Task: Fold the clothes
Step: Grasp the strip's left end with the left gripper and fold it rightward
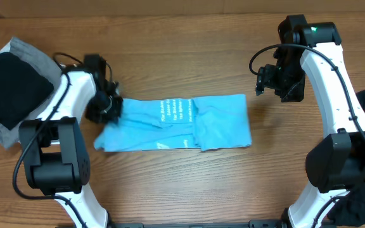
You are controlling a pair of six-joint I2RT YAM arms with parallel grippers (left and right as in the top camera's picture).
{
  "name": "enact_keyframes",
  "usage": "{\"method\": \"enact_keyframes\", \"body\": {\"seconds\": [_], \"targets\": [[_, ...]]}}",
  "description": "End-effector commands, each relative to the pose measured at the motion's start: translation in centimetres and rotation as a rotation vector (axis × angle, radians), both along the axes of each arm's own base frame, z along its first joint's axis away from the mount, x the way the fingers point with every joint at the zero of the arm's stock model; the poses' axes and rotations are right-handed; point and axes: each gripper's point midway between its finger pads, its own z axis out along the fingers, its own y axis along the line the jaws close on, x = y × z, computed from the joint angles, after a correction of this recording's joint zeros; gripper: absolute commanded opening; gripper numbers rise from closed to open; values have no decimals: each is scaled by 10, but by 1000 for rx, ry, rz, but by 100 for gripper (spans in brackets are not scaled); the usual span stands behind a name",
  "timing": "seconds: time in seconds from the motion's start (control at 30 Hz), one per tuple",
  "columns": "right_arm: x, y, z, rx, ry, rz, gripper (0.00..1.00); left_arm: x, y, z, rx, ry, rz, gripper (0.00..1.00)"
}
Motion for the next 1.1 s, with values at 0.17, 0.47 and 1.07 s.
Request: {"method": "enact_keyframes", "body": {"seconds": [0.17,0.47,1.07], "targets": [[-2,-4,-6,-17,7,2,76,40,77,91,179,-145,240,8],[-9,-5,-18,-19,44,4,76,47,-55,108,-254,-138,107,6],[-10,-5,-18,-18,44,24,76,22,-194,104,-160,-183,-218,13]]}}
